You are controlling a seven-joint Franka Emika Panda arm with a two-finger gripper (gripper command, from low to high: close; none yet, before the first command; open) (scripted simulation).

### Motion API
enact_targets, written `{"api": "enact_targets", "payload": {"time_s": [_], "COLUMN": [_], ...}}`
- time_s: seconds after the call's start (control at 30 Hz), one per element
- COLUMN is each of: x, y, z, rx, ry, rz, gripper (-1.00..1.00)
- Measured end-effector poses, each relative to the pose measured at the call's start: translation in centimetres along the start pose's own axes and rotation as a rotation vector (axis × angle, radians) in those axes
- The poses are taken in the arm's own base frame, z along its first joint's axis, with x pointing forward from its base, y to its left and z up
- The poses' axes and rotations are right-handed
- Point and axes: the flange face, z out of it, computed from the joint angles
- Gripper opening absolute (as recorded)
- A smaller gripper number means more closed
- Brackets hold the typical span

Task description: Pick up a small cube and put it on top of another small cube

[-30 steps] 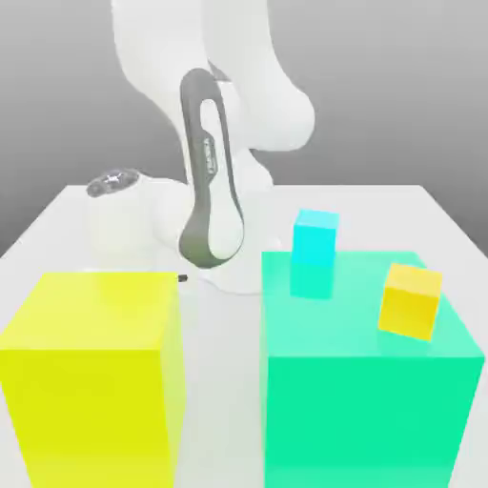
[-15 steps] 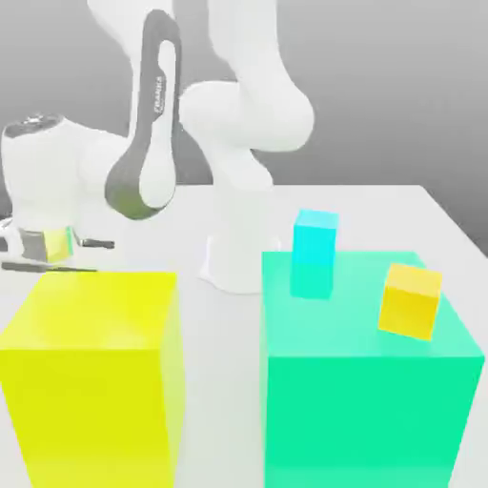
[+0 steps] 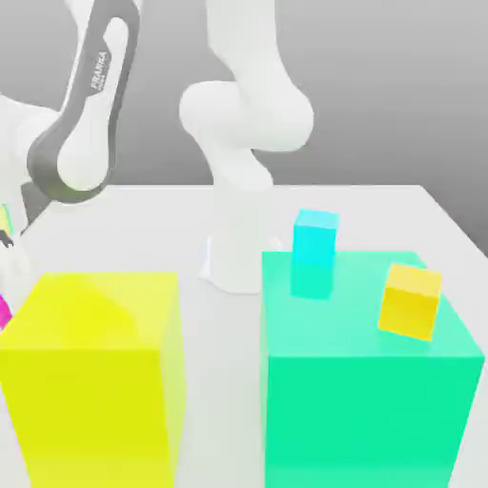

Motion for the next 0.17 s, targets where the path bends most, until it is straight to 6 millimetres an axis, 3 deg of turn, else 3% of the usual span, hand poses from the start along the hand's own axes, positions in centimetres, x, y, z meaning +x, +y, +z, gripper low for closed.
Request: {"api": "enact_targets", "payload": {"time_s": [0.03, 0.07, 0.17], "x": [-0.03, -0.06, -0.06], "y": [0.04, 0.10, 0.10], "z": [1.21, 2.17, 2.17], "rx": [0.000, 0.000, 0.000], "ry": [0.000, 0.000, 0.000], "rz": [0.002, 0.003, 0.003], "gripper": [-1.00, 1.00, 1.00]}}
